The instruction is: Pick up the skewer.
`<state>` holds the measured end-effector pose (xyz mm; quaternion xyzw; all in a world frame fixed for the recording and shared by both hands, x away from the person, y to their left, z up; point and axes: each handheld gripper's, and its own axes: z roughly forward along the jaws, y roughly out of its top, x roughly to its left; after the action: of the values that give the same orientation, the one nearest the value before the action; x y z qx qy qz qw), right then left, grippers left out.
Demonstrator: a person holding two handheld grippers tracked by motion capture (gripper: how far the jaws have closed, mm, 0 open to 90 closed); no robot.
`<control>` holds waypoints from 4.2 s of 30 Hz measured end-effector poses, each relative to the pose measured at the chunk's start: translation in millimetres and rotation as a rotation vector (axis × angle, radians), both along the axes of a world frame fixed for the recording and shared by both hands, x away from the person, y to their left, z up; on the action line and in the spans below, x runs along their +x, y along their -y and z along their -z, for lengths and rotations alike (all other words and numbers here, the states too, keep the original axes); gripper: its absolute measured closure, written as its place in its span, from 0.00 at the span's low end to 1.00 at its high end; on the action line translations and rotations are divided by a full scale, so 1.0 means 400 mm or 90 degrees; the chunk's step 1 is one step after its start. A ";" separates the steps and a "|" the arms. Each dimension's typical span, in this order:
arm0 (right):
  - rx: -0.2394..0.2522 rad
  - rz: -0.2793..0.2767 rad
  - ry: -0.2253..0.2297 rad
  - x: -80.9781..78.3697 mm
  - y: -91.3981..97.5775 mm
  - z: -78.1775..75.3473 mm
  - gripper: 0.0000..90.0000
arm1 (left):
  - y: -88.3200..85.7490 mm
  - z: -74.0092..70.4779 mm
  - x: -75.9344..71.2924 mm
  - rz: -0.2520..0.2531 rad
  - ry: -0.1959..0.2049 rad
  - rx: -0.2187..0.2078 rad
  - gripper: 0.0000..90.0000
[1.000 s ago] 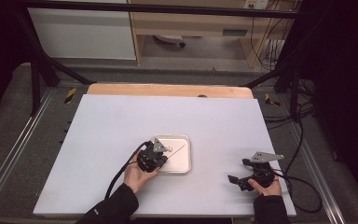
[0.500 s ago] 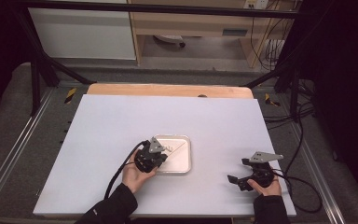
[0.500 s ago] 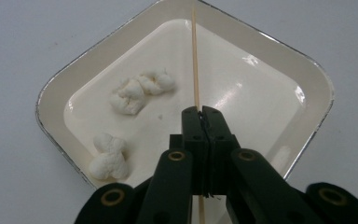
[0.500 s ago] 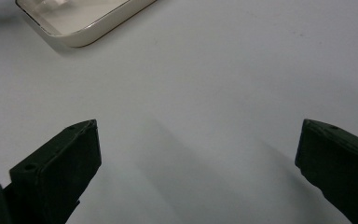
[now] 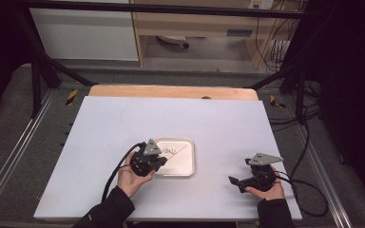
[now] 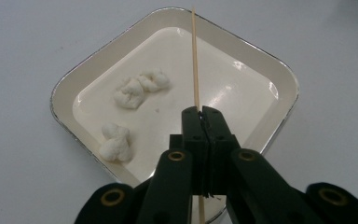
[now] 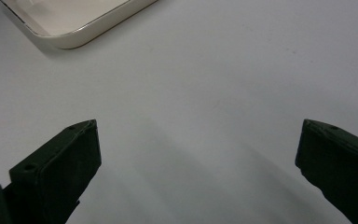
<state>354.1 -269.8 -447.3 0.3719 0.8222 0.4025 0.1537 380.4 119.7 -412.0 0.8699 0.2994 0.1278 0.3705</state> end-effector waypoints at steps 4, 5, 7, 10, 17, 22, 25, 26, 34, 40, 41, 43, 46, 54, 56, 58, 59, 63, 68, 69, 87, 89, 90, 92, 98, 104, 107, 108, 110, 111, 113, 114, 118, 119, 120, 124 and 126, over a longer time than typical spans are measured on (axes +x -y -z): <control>-0.016 0.000 0.012 0.001 -0.016 -0.005 0.01 | -0.006 -0.006 -0.009 0.007 -0.002 0.000 0.99; -0.022 -0.001 0.013 0.000 -0.020 -0.007 0.01 | -0.006 -0.006 -0.009 0.007 -0.002 0.000 0.99; -0.033 -0.011 0.022 -0.001 -0.031 -0.011 0.01 | -0.008 -0.009 -0.014 0.016 -0.009 0.004 0.99; -0.041 -0.018 0.033 -0.002 -0.040 -0.017 0.01 | -0.008 -0.012 -0.018 0.024 -0.012 0.006 0.99; -0.092 -0.065 0.083 -0.013 -0.091 -0.047 0.02 | -0.001 -0.031 -0.032 0.046 -0.013 0.017 0.99; -0.122 -0.086 0.100 -0.019 -0.117 -0.059 0.02 | 0.013 -0.047 -0.035 0.061 -0.015 0.028 0.99; -0.157 -0.105 0.117 -0.025 -0.139 -0.072 0.02 | 0.027 -0.056 -0.034 0.067 -0.016 0.031 0.99; -0.157 -0.105 0.117 -0.025 -0.139 -0.072 0.02 | 0.030 -0.058 -0.034 0.070 -0.016 0.035 0.99; -0.234 -0.160 0.162 -0.038 -0.190 -0.095 0.05 | 0.071 -0.063 -0.029 0.091 -0.028 0.054 0.99; -0.275 -0.192 0.184 -0.045 -0.214 -0.103 0.09 | 0.102 -0.075 -0.030 0.112 -0.029 0.078 0.99; -0.291 -0.201 0.194 -0.048 -0.220 -0.105 0.11 | 0.107 -0.076 -0.030 0.114 -0.030 0.080 0.99; -0.309 -0.215 0.210 -0.050 -0.226 -0.108 0.15 | 0.119 -0.078 -0.029 0.121 -0.032 0.087 0.99; -0.335 -0.239 0.229 -0.053 -0.235 -0.108 0.19 | 0.140 -0.083 -0.028 0.131 -0.035 0.093 0.99; -0.390 -0.288 0.275 -0.054 -0.253 -0.104 0.30 | 0.194 -0.095 -0.038 0.157 -0.038 0.104 0.99; -0.405 -0.307 0.289 -0.055 -0.256 -0.104 0.36 | 0.205 -0.097 -0.039 0.161 -0.038 0.107 0.99; -0.420 -0.330 0.302 -0.057 -0.259 -0.102 0.43 | 0.216 -0.100 -0.040 0.166 -0.038 0.109 0.99; -0.428 -0.341 0.311 -0.056 -0.260 -0.102 0.45 | 0.222 -0.100 -0.042 0.169 -0.038 0.110 0.99; -0.448 -0.357 0.329 -0.057 -0.260 -0.100 0.51 | 0.243 -0.099 -0.048 0.181 -0.042 0.115 0.99; -0.465 -0.385 0.350 -0.062 -0.260 -0.096 0.63 | 0.256 -0.096 -0.052 0.190 -0.044 0.118 0.99; -0.469 -0.391 0.356 -0.062 -0.260 -0.097 0.65 | 0.258 -0.098 -0.053 0.193 -0.045 0.121 0.99; -0.522 -0.465 0.362 -0.067 -0.265 -0.078 0.99 | 0.270 -0.095 -0.060 0.219 -0.054 0.131 0.99; -0.522 -0.465 0.363 -0.067 -0.264 -0.078 0.99 | 0.269 -0.095 -0.059 0.219 -0.056 0.129 0.99; -0.521 -0.466 0.366 -0.067 -0.265 -0.078 0.99 | 0.268 -0.095 -0.059 0.218 -0.056 0.129 0.99; -0.521 -0.465 0.367 -0.068 -0.265 -0.079 0.99 | 0.265 -0.095 -0.057 0.218 -0.058 0.120 0.99; -0.571 -0.431 0.401 -0.073 -0.259 -0.089 0.99 | 0.249 -0.102 -0.047 0.213 -0.067 0.131 0.74; -0.645 -0.433 0.433 -0.076 -0.271 -0.100 0.99 | 0.236 -0.098 -0.031 0.209 -0.109 0.182 0.62; -0.657 -0.442 0.447 -0.076 -0.280 -0.101 0.99 | 0.241 -0.090 -0.026 0.211 -0.130 0.198 0.62; -0.661 -0.439 0.446 -0.078 -0.282 -0.101 0.99 | 0.247 -0.086 -0.026 0.210 -0.131 0.199 0.62; -0.670 -0.447 0.457 -0.078 -0.293 -0.102 0.99 | 0.258 -0.081 -0.026 0.214 -0.133 0.204 0.65; -0.674 -0.451 0.458 -0.079 -0.296 -0.101 0.99 | 0.264 -0.080 -0.026 0.219 -0.136 0.213 0.67; -0.695 -0.464 0.466 -0.083 -0.304 -0.099 0.99 | 0.278 -0.077 -0.028 0.225 -0.134 0.225 0.74; -0.695 -0.464 0.466 -0.083 -0.304 -0.099 0.99 | 0.286 -0.076 -0.029 0.226 -0.138 0.230 0.74; -0.708 -0.475 0.466 -0.087 -0.306 -0.099 0.99 | 0.303 -0.076 -0.030 0.228 -0.133 0.250 0.85; -0.708 -0.470 0.463 -0.089 -0.305 -0.096 0.99 | 0.305 -0.077 -0.031 0.228 -0.131 0.251 0.88; -0.710 -0.471 0.460 -0.091 -0.305 -0.096 0.99 | 0.307 -0.077 -0.033 0.225 -0.127 0.253 0.91; -0.715 -0.482 0.465 -0.092 -0.305 -0.096 0.99 | 0.309 -0.076 -0.033 0.219 -0.126 0.261 0.96; -0.711 -0.482 0.469 -0.092 -0.306 -0.095 0.99 | 0.308 -0.075 -0.033 0.213 -0.125 0.264 0.97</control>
<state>317.4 -147.2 -409.2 -0.2259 0.8705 0.0504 0.4343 367.2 -3.6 -382.1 0.9727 0.1537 0.0385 0.1694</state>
